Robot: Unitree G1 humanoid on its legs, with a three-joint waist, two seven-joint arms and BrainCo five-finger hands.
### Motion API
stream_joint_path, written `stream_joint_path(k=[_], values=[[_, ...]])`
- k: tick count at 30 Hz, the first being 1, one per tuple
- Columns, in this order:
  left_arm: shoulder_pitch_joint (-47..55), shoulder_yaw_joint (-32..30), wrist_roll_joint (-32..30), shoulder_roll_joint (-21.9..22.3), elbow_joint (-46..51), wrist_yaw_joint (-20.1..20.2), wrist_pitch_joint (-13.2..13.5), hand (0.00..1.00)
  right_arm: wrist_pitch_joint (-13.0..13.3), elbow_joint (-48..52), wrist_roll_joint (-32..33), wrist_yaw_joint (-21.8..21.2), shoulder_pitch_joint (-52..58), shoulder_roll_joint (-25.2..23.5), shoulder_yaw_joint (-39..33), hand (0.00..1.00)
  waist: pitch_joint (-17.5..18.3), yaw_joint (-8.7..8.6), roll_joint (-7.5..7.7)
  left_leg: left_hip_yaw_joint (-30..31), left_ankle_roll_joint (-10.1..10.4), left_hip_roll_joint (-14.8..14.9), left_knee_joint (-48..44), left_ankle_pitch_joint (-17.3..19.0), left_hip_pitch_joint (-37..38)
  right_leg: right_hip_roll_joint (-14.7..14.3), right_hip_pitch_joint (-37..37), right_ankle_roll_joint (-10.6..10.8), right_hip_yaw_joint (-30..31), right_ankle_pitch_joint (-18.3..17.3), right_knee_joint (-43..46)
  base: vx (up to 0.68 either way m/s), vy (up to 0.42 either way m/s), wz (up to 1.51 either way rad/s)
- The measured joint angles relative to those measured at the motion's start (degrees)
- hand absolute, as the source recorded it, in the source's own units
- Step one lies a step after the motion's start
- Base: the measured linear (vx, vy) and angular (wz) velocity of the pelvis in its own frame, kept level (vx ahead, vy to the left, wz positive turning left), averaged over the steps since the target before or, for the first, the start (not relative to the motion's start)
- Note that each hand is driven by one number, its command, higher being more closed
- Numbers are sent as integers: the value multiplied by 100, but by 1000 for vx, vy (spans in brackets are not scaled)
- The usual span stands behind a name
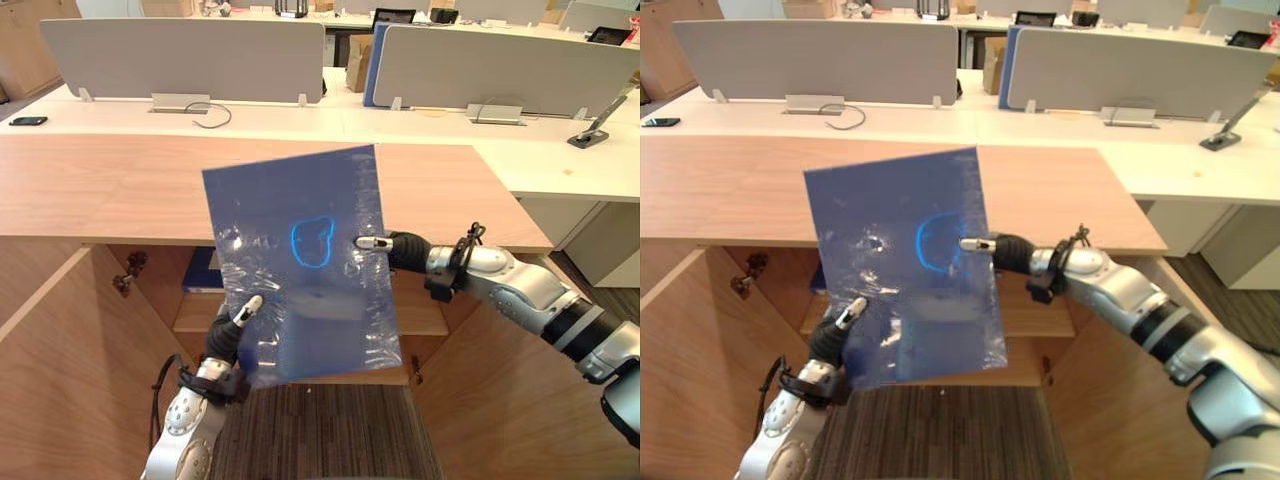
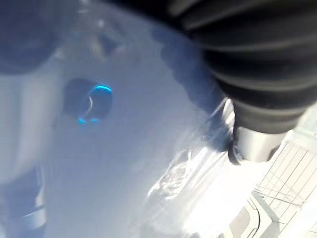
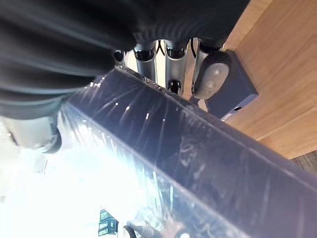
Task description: Walk over to the cabinet, pick up the folder, carry it to the office cabinet, place the folder inside the office cabinet, then close the office cabinet door
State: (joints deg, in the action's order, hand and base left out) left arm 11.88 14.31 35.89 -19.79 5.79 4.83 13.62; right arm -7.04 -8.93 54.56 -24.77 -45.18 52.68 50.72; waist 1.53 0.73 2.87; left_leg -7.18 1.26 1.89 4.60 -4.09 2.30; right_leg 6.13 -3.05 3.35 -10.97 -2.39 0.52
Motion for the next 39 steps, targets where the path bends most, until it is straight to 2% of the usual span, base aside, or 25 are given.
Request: stream_joint_path(k=[7,10,14,15,16,19,21,22,23,25,28,31,35,39], values=[[-57,94,77,-47,-711,276,-217,0,-59,0,-380,0,396,-140,37,100,10,6,-9,2,23,54,-4,-2,-19,-63,-16,-41,2,30,-99,0,0,0],[-62,217,356,55,-1106,587,-316,0,-61,55,-622,-2,526,-247,-217,100,14,1,-17,10,25,56,-3,0,-25,-68,-14,-46,13,34,-119,0,0,0],[3,88,414,799,-1503,633,-286,0,-36,436,-1195,37,1207,-718,-1560,100,10,22,-24,13,34,51,0,8,-32,-62,-4,-46,15,34,-119,0,0,0],[74,-15,419,1130,-1674,627,-284,0,28,611,-1313,63,1455,-954,-2030,100,1,25,-41,13,36,49,3,10,-33,-60,1,-45,18,34,-115,0,0,0],[69,-60,428,1243,-1782,629,-281,0,65,685,-1368,71,1521,-1022,-2140,100,-4,24,-55,14,36,49,5,10,-33,-59,4,-45,18,34,-111,0,0,0],[60,-499,748,1674,-2511,632,-294,0,172,948,-1891,186,1753,-1099,-2236,100,-21,10,-112,27,36,53,12,11,-32,-63,8,-43,19,32,-100,-11,4,0],[61,-1011,1285,1855,-3276,584,-384,0,196,978,-2119,241,1927,-1120,-2288,100,-43,5,-146,39,37,54,22,10,-32,-65,13,-43,18,32,-95,0,0,0],[50,-1574,1720,1927,-4017,372,-541,0,239,1110,-2037,155,2092,-1162,-2559,100,-57,-13,-166,44,37,50,28,11,-32,-63,17,-41,18,31,-96,0,0,0],[71,-1869,1915,1933,-4429,246,-591,0,266,1252,-1964,96,2173,-1190,-2714,100,-61,-34,-172,57,39,51,28,12,-32,-63,17,-41,18,30,-99,0,0,0],[526,-2591,2491,1836,-5384,-153,-719,0,599,1872,-1913,-20,2263,-1303,-3021,100,-65,-123,-176,168,56,56,27,28,-23,-66,9,-40,33,29,-120,25,-4,-5],[1011,-3055,2620,1754,-5777,-322,-778,0,853,2113,-1926,-117,2276,-1403,-3120,100,-63,-46,-172,189,59,51,26,36,-14,-60,-7,-40,28,29,-123,-8,5,1],[1109,-3326,2535,1746,-5962,-346,-819,0,850,2091,-1993,-148,2469,-1533,-3025,100,-59,71,-167,227,58,48,25,35,-10,-57,-15,-40,14,28,-107,-53,15,4],[1120,-3733,2401,1805,-6042,-473,-834,0,829,2023,-2105,-229,2701,-1590,-2665,100,-54,45,-168,285,57,45,28,21,-9,-55,-11,-40,2,27,-74,-42,13,3],[1000,-3864,2173,1810,-6041,-554,-836,0,830,1806,-2204,-244,2702,-1727,-2596,100,-46,36,-157,312,64,47,28,4,-12,-60,-13,-40,-17,28,-70,0,0,0]])
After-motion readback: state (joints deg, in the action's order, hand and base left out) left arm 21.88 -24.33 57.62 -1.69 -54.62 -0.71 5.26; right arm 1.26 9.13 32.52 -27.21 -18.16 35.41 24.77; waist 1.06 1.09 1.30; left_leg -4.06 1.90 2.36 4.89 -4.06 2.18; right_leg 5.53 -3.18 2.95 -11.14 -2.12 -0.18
